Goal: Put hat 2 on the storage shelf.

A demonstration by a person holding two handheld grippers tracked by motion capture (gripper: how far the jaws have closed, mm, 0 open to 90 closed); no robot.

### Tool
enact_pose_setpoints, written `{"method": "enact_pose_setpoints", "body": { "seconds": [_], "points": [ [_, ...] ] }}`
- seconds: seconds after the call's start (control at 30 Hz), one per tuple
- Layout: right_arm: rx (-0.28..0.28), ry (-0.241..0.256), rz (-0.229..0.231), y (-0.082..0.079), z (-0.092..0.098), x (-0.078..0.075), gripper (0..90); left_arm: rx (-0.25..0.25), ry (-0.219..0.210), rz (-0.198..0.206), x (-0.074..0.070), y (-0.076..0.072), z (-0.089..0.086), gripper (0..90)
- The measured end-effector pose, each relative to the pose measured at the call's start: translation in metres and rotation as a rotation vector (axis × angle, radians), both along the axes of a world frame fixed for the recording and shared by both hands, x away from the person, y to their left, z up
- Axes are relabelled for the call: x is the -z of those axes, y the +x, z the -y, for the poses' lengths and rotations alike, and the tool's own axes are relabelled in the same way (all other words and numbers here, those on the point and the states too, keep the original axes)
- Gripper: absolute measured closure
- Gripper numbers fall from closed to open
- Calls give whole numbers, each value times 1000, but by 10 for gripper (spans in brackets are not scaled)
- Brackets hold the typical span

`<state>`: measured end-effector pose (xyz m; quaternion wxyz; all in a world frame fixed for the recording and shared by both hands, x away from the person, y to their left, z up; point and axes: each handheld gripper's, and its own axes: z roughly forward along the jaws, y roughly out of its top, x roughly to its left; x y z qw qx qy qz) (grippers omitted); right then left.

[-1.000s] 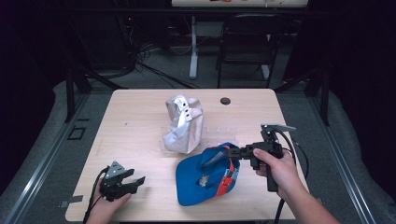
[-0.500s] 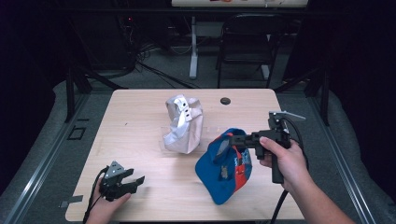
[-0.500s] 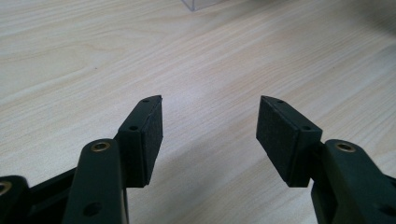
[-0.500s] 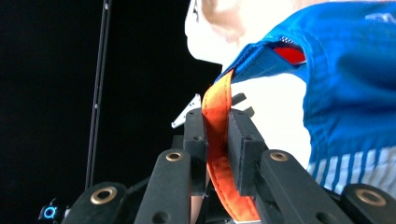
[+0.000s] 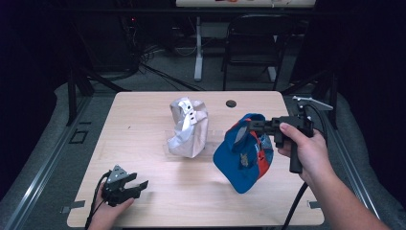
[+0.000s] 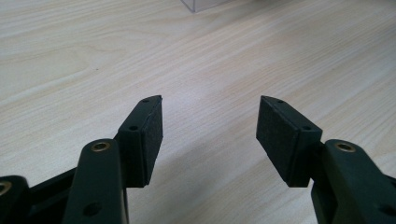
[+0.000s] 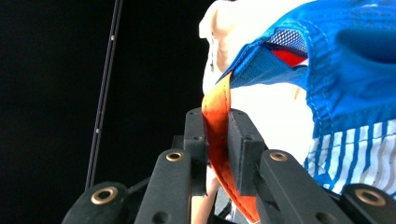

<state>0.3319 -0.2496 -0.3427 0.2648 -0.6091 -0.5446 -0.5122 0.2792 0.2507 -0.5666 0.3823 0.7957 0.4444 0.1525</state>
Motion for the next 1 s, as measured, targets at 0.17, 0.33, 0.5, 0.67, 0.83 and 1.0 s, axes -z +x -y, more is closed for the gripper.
{"method": "enact_pose_setpoints", "body": {
  "seconds": [0.17, 0.33, 0.5, 0.67, 0.83, 1.0],
  "points": [
    [-2, -7, 19, 8, -3, -9, 790, 5, 5, 3, 0, 0, 1, 415],
    [10, -12, 32, 14, -6, -15, 790, 42, -2, 31, -6, -3, 10, 418],
    [22, -13, 36, 19, -7, -17, 790, 127, 8, 107, -27, -9, 42, 418],
    [49, -7, 38, 24, -8, -19, 790, 243, -3, 148, -52, -14, 92, 417],
    [42, 0, 48, 27, -9, -21, 790, 348, -33, 194, -73, -15, 151, 415],
    [39, 10, 51, 28, -13, -21, 790, 394, -35, 209, -77, -15, 206, 404]
  ]
}}
